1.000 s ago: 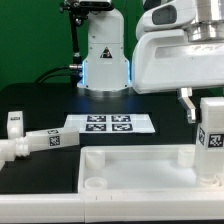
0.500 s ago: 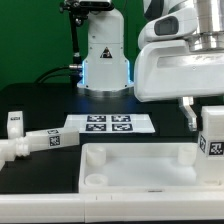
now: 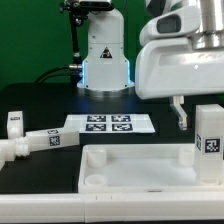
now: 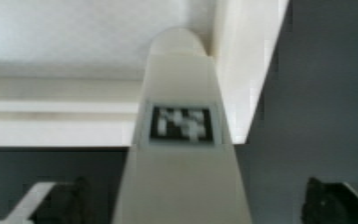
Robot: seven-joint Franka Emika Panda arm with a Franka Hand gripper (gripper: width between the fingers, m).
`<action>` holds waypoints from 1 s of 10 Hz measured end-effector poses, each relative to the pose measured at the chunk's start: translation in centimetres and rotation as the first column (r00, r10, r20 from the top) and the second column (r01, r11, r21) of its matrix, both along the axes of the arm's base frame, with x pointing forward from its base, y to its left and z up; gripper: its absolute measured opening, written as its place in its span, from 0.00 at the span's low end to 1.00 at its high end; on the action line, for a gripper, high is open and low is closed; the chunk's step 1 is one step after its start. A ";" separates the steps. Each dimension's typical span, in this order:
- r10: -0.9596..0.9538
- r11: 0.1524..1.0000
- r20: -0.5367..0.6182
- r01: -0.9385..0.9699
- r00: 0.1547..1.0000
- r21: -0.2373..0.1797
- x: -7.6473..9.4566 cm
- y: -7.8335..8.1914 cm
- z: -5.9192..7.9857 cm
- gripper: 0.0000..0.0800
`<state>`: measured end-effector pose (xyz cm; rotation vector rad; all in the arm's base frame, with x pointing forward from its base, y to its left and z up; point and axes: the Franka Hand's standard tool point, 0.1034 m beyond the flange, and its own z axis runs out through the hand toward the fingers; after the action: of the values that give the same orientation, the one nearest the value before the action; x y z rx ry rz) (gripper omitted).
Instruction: Assemble desk
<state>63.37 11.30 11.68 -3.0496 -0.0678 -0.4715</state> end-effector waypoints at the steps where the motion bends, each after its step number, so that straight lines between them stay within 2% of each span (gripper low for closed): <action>1: 0.001 1.000 -0.070 -0.001 0.998 -0.001 0.4 -0.1 0.4 0.79; 2: 0.002 1.000 -0.106 -0.002 0.994 -0.001 0.7 0.0 0.5 0.81; 4: 0.005 1.000 -0.245 -0.007 0.969 -0.008 -0.3 0.0 -0.2 0.81; 7: -0.019 1.000 -0.306 0.017 0.952 -0.010 -0.5 -0.1 -0.1 0.81; 9: -0.048 0.999 -0.308 0.047 0.950 -0.010 -0.5 -0.1 -0.1 0.49; 10: -0.127 0.991 -0.312 0.130 0.941 -0.009 -0.5 -0.1 -0.1 0.49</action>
Offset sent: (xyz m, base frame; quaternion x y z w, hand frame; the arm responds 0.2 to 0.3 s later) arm -0.0058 0.0005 -0.0118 -0.0083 -0.1816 0.0044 0.9833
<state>62.89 11.23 11.54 -3.0856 0.1486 0.0117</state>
